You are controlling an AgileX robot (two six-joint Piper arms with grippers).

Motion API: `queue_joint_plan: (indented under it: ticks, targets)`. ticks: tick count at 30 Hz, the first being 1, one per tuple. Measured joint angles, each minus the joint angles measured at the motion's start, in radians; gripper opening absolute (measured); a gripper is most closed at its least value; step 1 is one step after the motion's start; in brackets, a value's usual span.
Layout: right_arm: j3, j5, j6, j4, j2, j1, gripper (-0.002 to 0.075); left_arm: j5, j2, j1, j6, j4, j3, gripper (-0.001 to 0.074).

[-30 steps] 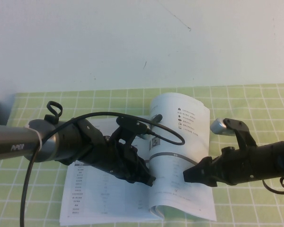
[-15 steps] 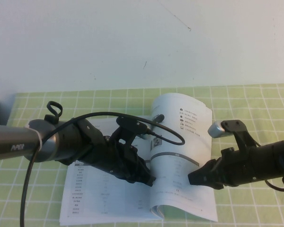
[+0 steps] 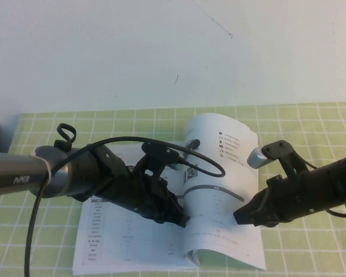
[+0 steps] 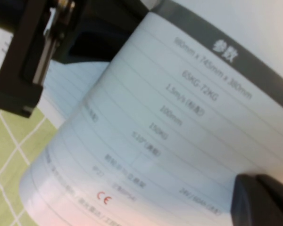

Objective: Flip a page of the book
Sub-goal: Open the closed book

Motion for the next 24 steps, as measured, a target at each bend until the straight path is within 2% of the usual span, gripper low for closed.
queue_joint_plan:
  ticks: [5, 24]
  targets:
    - [-0.02, 0.009, 0.038, -0.061, 0.0, 0.0, -0.0002, 0.0, 0.0, 0.0, 0.0, 0.0, 0.0, -0.0002]
    - [-0.053, 0.046, 0.045, -0.096, -0.009, 0.0, -0.0002, 0.0, 0.0, 0.0, 0.0, 0.0, 0.0, -0.0002]
